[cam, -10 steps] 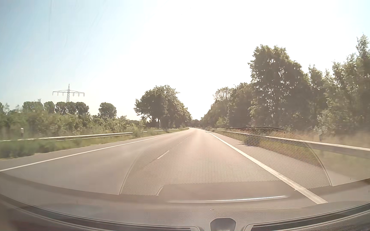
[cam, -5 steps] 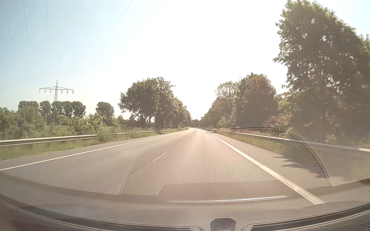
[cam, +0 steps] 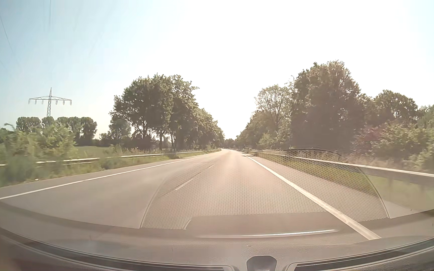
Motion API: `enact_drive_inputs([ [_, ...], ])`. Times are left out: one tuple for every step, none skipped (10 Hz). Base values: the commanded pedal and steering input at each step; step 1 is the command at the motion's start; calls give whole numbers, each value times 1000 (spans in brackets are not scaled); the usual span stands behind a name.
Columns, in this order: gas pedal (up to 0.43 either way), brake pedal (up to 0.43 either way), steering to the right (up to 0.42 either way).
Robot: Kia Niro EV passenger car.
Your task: Follow the waypoints while adhering to traffic rules and regulations
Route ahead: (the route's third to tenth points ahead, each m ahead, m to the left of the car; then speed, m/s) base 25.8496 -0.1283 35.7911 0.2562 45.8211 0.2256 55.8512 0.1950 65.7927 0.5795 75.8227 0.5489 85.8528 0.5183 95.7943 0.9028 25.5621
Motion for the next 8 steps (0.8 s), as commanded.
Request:
enact_drive_inputs([
  [311,6,3],
  [311,6,3],
  [311,6,3],
  [311,6,3],
  [311,6,3],
  [311,6,3],
  [311,6,3],
  [311,6,3],
])
